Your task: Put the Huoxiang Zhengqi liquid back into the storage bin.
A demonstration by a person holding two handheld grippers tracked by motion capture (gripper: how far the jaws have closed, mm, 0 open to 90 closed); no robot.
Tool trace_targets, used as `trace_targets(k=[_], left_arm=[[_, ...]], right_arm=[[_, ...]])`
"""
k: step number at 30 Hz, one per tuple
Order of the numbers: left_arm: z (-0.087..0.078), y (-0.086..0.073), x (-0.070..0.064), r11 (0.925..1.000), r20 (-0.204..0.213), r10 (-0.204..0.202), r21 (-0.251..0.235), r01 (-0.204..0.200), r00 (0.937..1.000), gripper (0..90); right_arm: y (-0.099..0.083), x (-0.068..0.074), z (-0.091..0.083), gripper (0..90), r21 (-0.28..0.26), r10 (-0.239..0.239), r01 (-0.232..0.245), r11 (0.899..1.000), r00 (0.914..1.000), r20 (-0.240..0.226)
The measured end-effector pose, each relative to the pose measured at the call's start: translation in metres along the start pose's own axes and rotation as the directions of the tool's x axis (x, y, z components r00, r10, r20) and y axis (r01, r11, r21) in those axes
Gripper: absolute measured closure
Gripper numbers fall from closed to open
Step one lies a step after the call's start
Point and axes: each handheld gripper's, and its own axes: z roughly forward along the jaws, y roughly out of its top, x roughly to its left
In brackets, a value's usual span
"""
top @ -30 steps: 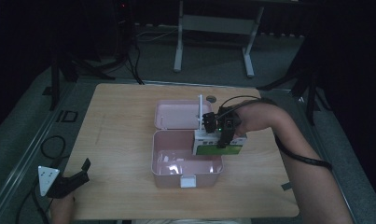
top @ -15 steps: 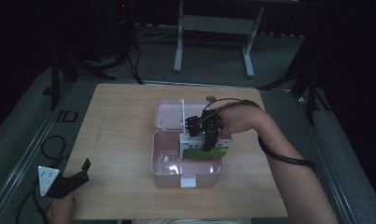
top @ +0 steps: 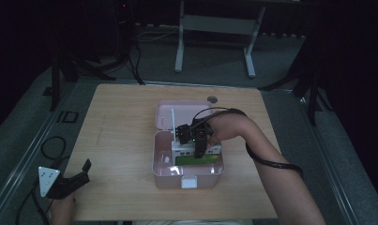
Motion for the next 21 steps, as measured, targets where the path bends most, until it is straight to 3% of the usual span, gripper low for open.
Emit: trace_targets(k=[11,21], left_arm=[[0.000,0.000,0.000,1.0000,0.000,0.000,0.000,0.000,1.0000,0.2],[0.000,0.000,0.000,1.0000,0.001,0.000,0.000,0.000,1.0000,0.2]], right_arm=[[0.004,-0.009,0.041,63.3,-0.021,0.029,-0.030,0.999,0.9995,-0.009],[0.005,-0.014,0.075,63.1,0.020,0.039,-0.039,0.999,0.9992,-0.011]])
